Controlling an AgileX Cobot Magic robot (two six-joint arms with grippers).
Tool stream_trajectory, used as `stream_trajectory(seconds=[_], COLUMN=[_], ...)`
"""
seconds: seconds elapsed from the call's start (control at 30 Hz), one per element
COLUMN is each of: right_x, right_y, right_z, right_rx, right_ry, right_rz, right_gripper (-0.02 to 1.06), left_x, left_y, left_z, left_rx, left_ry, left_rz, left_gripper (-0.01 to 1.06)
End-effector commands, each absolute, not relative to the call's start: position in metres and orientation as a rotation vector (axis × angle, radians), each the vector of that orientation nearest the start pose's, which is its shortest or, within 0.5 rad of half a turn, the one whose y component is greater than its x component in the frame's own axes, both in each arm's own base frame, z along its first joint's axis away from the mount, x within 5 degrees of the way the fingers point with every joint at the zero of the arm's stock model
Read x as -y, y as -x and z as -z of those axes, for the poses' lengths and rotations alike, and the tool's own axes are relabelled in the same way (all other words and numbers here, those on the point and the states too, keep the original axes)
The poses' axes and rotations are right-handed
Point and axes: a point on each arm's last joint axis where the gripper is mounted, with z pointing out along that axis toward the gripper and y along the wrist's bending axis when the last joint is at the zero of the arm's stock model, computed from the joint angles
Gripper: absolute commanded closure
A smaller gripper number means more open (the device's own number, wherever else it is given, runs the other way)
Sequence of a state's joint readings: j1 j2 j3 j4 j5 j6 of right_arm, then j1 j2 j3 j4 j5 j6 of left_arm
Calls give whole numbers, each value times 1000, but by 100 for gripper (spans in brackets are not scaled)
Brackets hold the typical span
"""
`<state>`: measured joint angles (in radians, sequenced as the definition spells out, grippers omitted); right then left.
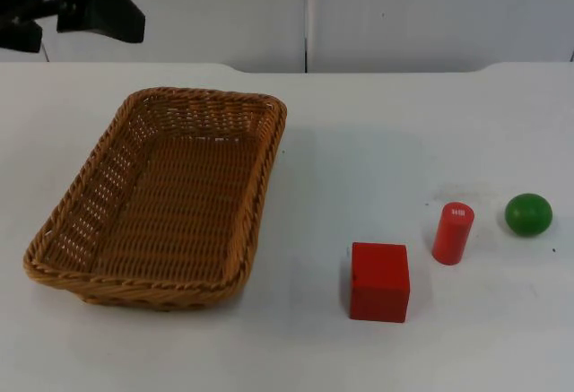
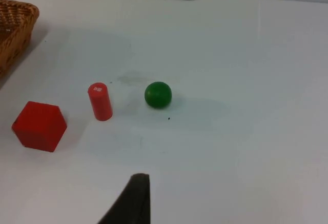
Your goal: Pick up the basket with the left hand and place the object to the left of the red cylinder into the basket with the right hand.
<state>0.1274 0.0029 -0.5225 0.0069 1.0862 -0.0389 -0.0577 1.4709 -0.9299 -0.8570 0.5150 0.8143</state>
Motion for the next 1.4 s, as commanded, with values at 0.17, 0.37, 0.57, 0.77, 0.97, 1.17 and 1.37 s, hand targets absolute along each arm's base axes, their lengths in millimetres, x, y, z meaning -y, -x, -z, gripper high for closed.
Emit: stream_trajectory(seconds=[0.17, 0.37, 0.57, 0.77, 0.97, 1.17, 1.37], right_x=[0, -1, -1, -1, -1, -1, -1], right_y=[7, 7, 7, 7, 7, 7, 7], right_z=[-280, -280, -280, -280, -280, -280, -280], right_rx=[-2045, -2046, -2046, -2046, -2046, -2046, -2046], right_ry=[58, 13, 13, 13, 13, 13, 13], right_rz=[5, 30, 30, 30, 30, 30, 30], right_gripper=[-1, -1, -1, -1, -1, -1, -1], left_x=[51, 49, 37, 24, 25, 21, 20], left_y=[-318, -324, -334, -347, -363, -372, -383], left_z=[-243, -235, -215, -200, -191, -169, -154], left_rx=[-2349, -2351, -2398, -2457, -2482, -2577, -2673], left_ry=[-235, -210, -145, -94, -132, -179, -201], left_rz=[441, 404, 375, 401, 409, 407, 407], left_gripper=[0, 0, 0, 0, 0, 0, 0])
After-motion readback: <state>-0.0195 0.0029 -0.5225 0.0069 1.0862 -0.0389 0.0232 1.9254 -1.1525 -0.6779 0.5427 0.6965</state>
